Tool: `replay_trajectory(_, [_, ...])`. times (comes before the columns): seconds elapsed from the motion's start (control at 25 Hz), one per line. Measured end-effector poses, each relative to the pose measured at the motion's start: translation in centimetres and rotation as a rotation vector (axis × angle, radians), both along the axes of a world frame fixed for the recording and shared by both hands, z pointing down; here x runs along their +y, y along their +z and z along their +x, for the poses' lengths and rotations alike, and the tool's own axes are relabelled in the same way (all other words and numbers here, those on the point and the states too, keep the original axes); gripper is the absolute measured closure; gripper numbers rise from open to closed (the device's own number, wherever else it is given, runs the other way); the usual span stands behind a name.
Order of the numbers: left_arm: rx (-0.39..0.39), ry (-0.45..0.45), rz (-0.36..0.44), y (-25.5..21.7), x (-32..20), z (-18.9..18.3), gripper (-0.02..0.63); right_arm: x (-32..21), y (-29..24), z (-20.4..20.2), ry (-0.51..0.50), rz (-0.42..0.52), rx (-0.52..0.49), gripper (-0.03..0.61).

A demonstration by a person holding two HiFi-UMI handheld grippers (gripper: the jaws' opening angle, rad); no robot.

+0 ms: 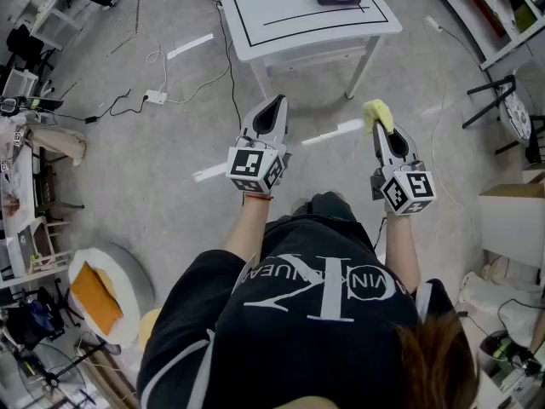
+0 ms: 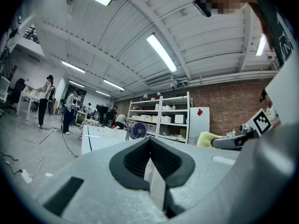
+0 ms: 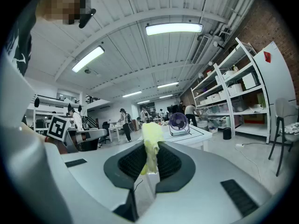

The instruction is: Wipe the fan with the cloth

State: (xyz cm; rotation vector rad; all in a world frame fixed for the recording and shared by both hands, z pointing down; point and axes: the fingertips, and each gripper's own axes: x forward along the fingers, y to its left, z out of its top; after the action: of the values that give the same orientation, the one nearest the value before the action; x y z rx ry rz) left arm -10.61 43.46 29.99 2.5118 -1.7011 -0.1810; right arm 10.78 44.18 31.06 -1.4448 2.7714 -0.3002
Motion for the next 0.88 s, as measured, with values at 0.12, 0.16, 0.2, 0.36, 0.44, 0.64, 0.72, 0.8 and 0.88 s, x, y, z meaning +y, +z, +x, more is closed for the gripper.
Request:
replay_trajectory(0.12, [0.005, 0.006, -0.002, -0.2, 0.5, 0.3, 0.603, 0.6, 0.0, 0.1, -0.003, -0.004, 0.005, 0.535])
replay_trajectory(0.16, [0.007, 0.007, 0.0, -0.3, 0.5, 0.4, 0.603, 0.7, 0.0, 0.1, -0.003, -0.003, 0.006, 0.535])
replay_trajectory(0.2, [0.007, 0.009, 0.004, -0.4, 0.6, 0.5, 0.603, 0.7, -0.1, 0.2, -0.001, -0.001, 0.008, 0.535])
replay_trajectory(0.36, [0.002, 0.017, 0.018, -0.8, 0.3, 0.8, 0.603, 0.5, -0.1, 0.6, 0.019, 0.01, 0.02, 0.535])
replay_trajectory(0.44, [0.007, 0.024, 0.021, -0.9, 0.3, 1.0, 0.603, 0.6, -0.2, 0.8, 0.032, 0.014, 0.027, 0.535])
replay_trajectory(0.64, [0.007, 0.044, 0.023, -0.8, -0.8, 1.6, 0.603, -0.1, -0.4, 1.0, 0.055, 0.024, 0.039, 0.535])
replay_trajectory(0.72, [0.006, 0.057, 0.02, -0.7, -1.6, 2.0, 0.603, -0.7, -0.3, 1.1, 0.06, 0.024, 0.035, 0.535])
replay_trajectory(0.8, [0.009, 0.066, 0.021, -0.7, -2.9, 2.3, 0.603, -1.8, -0.3, 1.1, 0.062, 0.026, 0.03, 0.534])
replay_trajectory(0.88, [0.012, 0.069, 0.019, -0.6, -4.5, 2.6, 0.603, -3.5, -0.2, 1.0, 0.064, 0.026, 0.033, 0.534])
